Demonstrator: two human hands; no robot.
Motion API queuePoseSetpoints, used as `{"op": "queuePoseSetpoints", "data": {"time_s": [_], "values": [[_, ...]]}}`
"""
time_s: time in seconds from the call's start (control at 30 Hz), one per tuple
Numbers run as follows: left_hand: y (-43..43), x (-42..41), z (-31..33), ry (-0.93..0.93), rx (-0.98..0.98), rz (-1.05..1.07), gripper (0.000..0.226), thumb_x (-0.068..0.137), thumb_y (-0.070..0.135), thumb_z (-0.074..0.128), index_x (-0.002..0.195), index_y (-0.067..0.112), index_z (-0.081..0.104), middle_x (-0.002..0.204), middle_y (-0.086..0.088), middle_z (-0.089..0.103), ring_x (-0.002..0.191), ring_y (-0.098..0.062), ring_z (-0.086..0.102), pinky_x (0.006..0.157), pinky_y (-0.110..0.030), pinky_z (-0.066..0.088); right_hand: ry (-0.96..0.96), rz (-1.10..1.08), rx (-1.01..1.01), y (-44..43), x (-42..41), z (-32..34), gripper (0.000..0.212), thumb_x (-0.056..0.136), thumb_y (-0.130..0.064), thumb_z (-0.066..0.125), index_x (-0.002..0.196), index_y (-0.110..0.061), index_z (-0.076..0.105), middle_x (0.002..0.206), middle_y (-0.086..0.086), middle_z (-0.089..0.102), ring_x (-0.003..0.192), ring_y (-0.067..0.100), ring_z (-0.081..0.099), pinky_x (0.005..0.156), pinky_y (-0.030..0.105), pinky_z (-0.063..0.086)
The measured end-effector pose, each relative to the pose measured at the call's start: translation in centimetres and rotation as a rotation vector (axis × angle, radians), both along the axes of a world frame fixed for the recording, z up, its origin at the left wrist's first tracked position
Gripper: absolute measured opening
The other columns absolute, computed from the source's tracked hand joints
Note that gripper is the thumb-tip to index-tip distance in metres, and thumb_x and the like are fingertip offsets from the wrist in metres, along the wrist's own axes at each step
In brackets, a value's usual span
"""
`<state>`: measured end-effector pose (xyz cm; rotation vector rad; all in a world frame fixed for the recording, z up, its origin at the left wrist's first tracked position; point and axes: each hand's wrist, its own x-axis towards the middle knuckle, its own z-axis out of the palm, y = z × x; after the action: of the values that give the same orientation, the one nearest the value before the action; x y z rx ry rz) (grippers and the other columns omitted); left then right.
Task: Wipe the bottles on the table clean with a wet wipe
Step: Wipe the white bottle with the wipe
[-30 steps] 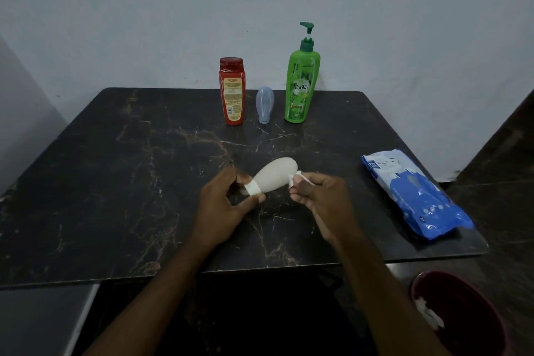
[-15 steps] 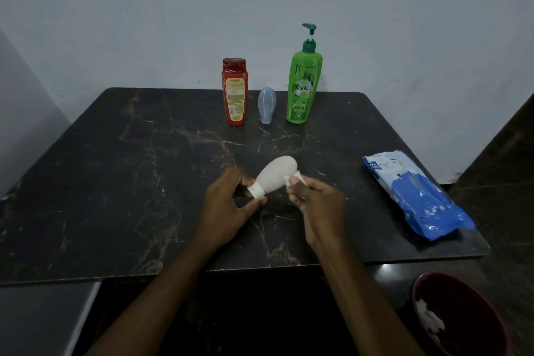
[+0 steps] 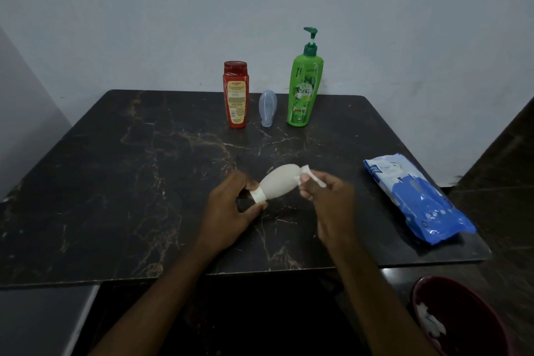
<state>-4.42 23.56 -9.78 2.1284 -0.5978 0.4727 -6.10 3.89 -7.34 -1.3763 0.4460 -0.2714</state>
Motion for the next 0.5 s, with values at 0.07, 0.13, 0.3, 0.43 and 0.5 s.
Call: {"op": "queuePoseSetpoints", "data": {"time_s": [0.07,0.13,0.3,0.43,0.5], "values": [[-0.1,-0.1,0.1,-0.028,0.023,-0.011,0.037,0.073,0.009,0.087,0.098,0.017,0.062,0.103,0.006,0.063,0.093,-0.009,0.062,0.077,-0.034,0.053,-0.03,0.112,-0.342,-1.9,0.4,0.4,0.02,0.088,-0.015,0.07,0.108,-0.015,0.072,0.086,-0.007,0.073,0.074,0.006,0.07,0.062,0.016,0.053],[-0.2,-0.1,0.2,-0.055,0.065,-0.039,0.038,0.073,0.006,0.086,0.1,0.017,0.062,0.107,0.006,0.064,0.097,-0.01,0.062,0.081,-0.035,0.054,-0.096,0.232,-0.653,-3.1,0.9,1.2,0.018,0.087,-0.018,0.071,0.104,-0.018,0.074,0.087,-0.007,0.073,0.072,0.004,0.067,0.065,0.017,0.05],[-0.3,-0.2,-0.1,-0.104,0.165,-0.082,0.038,0.076,0.0,0.081,0.105,0.016,0.062,0.113,0.005,0.063,0.101,-0.012,0.062,0.084,-0.033,0.053,-0.006,0.645,-1.199,-1.2,1.8,3.4,0.02,0.088,-0.017,0.068,0.108,-0.016,0.072,0.103,0.0,0.06,0.095,0.014,0.057,0.087,0.03,0.048],[-0.3,-0.4,0.1,-0.102,0.156,-0.081,0.034,0.078,0.001,0.079,0.107,0.012,0.063,0.11,0.003,0.062,0.097,-0.012,0.062,0.081,-0.033,0.052,-0.16,0.656,-1.274,0.5,1.2,4.5,0.018,0.089,-0.009,0.058,0.101,-0.013,0.071,0.106,0.008,0.063,0.098,0.023,0.059,0.086,0.036,0.05],[-0.4,-0.4,0.2,-0.101,0.161,-0.097,0.032,0.081,0.0,0.077,0.107,0.012,0.063,0.108,0.003,0.062,0.095,-0.014,0.061,0.079,-0.035,0.052,-0.189,0.669,-1.293,0.9,0.9,4.4,0.021,0.089,-0.008,0.056,0.104,-0.011,0.07,0.111,0.009,0.062,0.101,0.024,0.057,0.087,0.037,0.049]]}}
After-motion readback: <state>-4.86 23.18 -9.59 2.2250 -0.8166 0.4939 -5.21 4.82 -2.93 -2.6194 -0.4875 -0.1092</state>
